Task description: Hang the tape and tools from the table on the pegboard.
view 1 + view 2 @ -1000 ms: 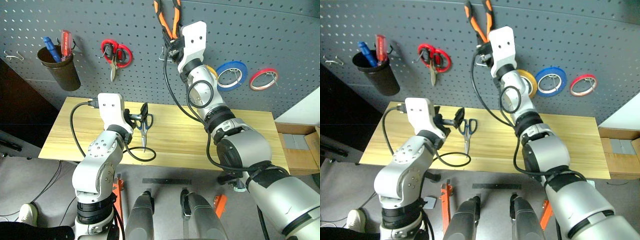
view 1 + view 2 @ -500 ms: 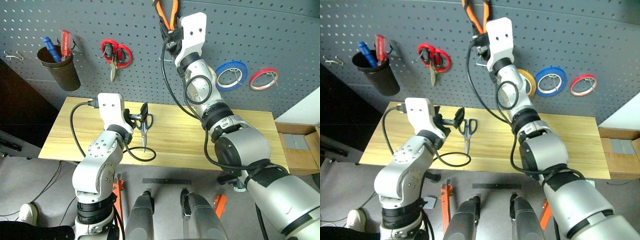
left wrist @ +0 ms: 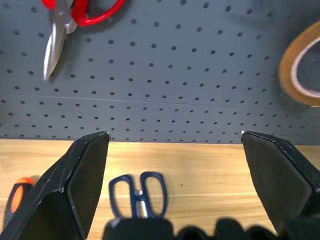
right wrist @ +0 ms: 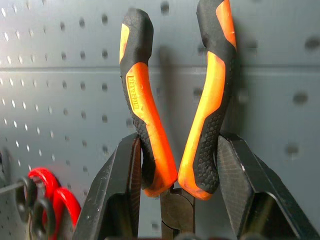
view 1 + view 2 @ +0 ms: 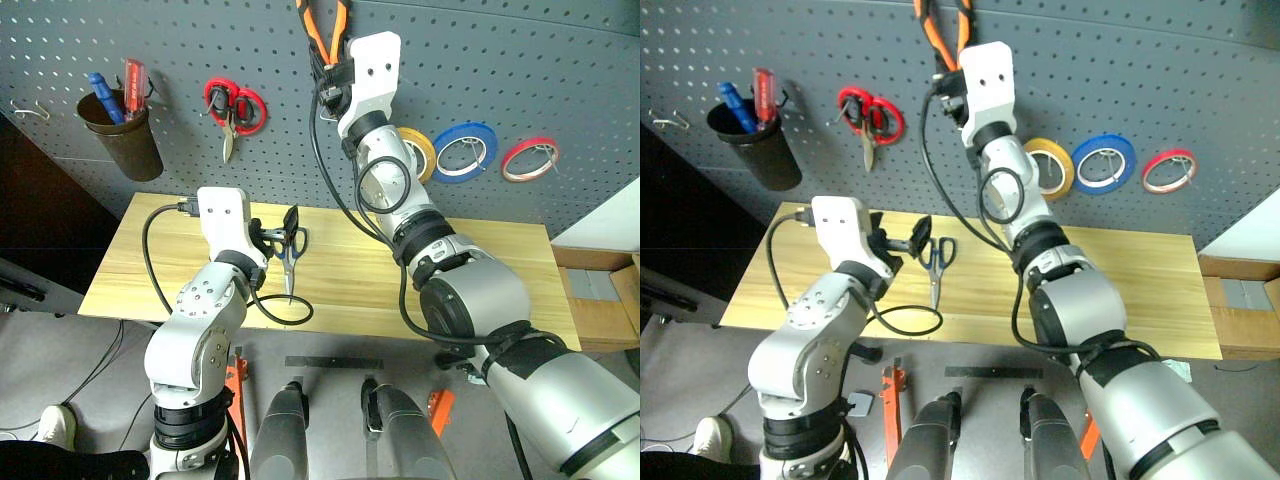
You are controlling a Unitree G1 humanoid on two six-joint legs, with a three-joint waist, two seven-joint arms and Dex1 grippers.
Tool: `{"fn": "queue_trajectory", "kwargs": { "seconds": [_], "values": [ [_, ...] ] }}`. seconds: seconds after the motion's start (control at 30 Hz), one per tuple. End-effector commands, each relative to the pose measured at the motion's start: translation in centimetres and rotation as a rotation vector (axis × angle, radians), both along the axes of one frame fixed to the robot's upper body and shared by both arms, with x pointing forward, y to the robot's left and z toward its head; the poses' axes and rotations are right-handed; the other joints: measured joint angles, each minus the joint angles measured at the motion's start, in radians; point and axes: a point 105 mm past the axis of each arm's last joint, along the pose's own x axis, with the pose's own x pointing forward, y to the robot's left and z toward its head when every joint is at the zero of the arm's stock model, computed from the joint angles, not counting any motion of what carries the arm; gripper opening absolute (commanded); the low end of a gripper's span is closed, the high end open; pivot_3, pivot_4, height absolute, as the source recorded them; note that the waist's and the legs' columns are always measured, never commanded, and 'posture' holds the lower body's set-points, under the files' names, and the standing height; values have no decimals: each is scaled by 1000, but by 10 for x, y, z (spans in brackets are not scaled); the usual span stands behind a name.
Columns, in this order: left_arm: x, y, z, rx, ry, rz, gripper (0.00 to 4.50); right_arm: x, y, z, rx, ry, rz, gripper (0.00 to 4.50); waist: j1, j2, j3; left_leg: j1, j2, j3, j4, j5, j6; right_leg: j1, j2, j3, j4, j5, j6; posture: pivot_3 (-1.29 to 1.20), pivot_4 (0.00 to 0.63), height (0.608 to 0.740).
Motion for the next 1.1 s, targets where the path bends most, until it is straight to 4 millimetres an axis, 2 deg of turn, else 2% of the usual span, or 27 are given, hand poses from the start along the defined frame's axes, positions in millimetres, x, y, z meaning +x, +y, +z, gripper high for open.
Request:
{"fn": "queue_trajectory", "kwargs": {
  "seconds": [0.03,0.23,0.6,0.9,1.1],
  "values": [
    [-11,-12,33,1,-156,-59,4500,-5,2,14,16,-41,5,1862,0,0,0,0,0,0,0,0,0,0,0,0,0,0,0,214,296,740],
    [-13,-17,46,35,-231,-70,4500,-3,1,10,7,-27,-6,1862,0,0,0,0,0,0,0,0,0,0,0,0,0,0,0,214,299,740],
    [-11,-15,43,61,-221,-67,4500,0,2,5,10,1,-12,1862,0,0,0,0,-1,0,0,0,0,0,0,0,0,0,0,224,297,740],
    [-14,-13,40,56,-211,-62,4500,-6,-4,36,59,-71,-20,1862,0,0,0,0,-1,0,1,0,0,0,1,0,1,0,0,227,296,740],
    [-15,-11,48,49,-234,-61,4500,-8,1,37,66,-70,-18,1862,1,0,0,0,0,0,1,0,0,0,1,0,1,0,0,245,307,740]
  ]
}}
